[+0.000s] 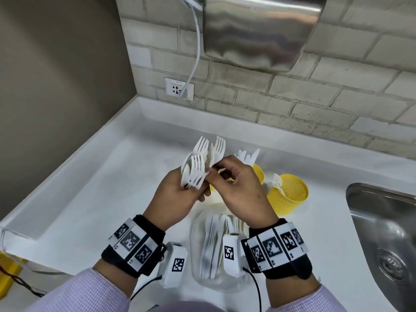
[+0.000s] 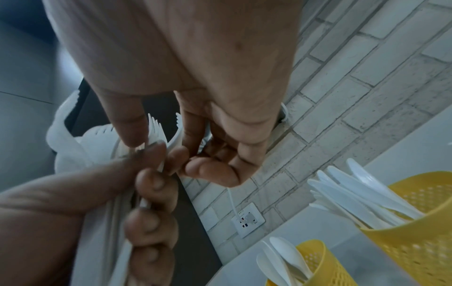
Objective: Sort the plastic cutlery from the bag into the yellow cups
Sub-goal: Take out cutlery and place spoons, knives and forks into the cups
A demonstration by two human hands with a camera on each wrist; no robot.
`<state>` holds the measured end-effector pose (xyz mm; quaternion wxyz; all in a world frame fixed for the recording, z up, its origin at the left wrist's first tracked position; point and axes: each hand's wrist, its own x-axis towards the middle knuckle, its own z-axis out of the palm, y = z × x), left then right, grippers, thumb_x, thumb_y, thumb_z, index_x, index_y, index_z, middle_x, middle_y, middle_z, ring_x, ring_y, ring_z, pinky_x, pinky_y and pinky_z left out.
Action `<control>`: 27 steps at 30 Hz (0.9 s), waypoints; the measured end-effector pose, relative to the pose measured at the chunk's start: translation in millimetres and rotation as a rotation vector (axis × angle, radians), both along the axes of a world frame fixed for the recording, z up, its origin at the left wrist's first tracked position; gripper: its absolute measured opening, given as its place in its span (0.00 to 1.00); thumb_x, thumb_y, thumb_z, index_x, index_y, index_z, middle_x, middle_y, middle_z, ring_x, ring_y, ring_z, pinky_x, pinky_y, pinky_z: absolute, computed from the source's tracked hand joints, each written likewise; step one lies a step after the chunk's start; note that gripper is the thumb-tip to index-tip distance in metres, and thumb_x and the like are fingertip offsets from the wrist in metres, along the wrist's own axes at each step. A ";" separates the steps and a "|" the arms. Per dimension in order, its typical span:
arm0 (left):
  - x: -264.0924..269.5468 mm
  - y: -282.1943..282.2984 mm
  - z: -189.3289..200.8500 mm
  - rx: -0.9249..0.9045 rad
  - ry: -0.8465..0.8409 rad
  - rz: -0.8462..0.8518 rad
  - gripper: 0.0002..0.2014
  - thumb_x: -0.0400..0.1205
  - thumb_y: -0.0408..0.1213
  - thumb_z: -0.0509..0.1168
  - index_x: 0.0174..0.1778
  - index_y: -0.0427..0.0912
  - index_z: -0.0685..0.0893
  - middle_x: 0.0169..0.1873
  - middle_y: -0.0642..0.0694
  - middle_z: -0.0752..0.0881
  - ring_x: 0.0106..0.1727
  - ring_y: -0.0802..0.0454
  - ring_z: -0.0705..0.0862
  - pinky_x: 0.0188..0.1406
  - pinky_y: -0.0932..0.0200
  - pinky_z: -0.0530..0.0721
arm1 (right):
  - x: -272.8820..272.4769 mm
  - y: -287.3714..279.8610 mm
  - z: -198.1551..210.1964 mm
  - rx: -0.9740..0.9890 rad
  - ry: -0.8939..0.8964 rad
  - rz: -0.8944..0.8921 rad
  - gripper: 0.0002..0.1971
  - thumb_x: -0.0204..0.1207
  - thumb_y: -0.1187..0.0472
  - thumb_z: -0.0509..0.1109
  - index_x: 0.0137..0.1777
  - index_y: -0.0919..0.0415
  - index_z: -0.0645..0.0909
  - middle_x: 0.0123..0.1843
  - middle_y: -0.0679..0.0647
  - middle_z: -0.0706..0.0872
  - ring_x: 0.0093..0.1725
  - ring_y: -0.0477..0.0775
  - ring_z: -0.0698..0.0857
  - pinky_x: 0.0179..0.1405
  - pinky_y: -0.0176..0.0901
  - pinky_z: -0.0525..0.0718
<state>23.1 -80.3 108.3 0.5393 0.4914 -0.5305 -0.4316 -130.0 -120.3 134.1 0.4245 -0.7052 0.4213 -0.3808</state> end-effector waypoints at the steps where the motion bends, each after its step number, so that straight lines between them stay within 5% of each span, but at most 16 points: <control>1: 0.5 -1.8 -1.3 -0.017 -0.020 0.016 0.11 0.86 0.27 0.67 0.39 0.45 0.86 0.29 0.48 0.86 0.32 0.53 0.84 0.34 0.59 0.83 | 0.2 -1.3 -0.4 0.005 -0.014 0.005 0.04 0.82 0.54 0.74 0.50 0.52 0.89 0.49 0.52 0.85 0.41 0.49 0.85 0.45 0.41 0.82; 6: 0.4 -9.4 -3.3 -0.063 -0.050 0.038 0.22 0.78 0.10 0.62 0.39 0.46 0.86 0.31 0.51 0.88 0.34 0.55 0.85 0.36 0.65 0.82 | 6.3 -9.2 -3.0 -0.027 -0.091 -0.049 0.10 0.81 0.55 0.68 0.54 0.57 0.89 0.47 0.48 0.83 0.42 0.47 0.84 0.44 0.40 0.81; 12: -0.9 -12.9 -5.2 -0.068 -0.074 0.075 0.23 0.79 0.12 0.63 0.41 0.48 0.87 0.31 0.51 0.88 0.34 0.54 0.86 0.36 0.62 0.83 | 11.7 -10.0 -1.9 0.010 -0.143 -0.026 0.06 0.86 0.64 0.69 0.55 0.64 0.88 0.51 0.60 0.82 0.35 0.40 0.83 0.35 0.29 0.80; 18: -6.2 -7.3 4.4 -0.039 -0.106 0.067 0.22 0.80 0.12 0.62 0.38 0.47 0.86 0.30 0.55 0.89 0.33 0.60 0.86 0.33 0.70 0.81 | 16.3 -6.7 2.7 0.058 -0.256 -0.083 0.10 0.87 0.68 0.66 0.46 0.72 0.84 0.47 0.67 0.78 0.27 0.43 0.80 0.26 0.31 0.78; 23: -10.6 -4.8 9.8 -0.032 -0.095 0.047 0.23 0.81 0.13 0.62 0.39 0.49 0.85 0.29 0.57 0.88 0.31 0.60 0.86 0.32 0.71 0.80 | 19.9 -6.7 2.3 0.031 -0.278 -0.138 0.19 0.89 0.65 0.64 0.33 0.55 0.78 0.42 0.67 0.77 0.23 0.50 0.78 0.20 0.34 0.76; 27: -12.3 -1.6 14.5 -0.034 -0.109 0.047 0.28 0.77 0.10 0.61 0.34 0.53 0.83 0.27 0.56 0.86 0.30 0.60 0.85 0.32 0.71 0.80 | 24.6 -6.5 -0.2 0.059 -0.275 -0.152 0.13 0.85 0.49 0.63 0.39 0.51 0.81 0.42 0.69 0.80 0.28 0.58 0.80 0.23 0.46 0.79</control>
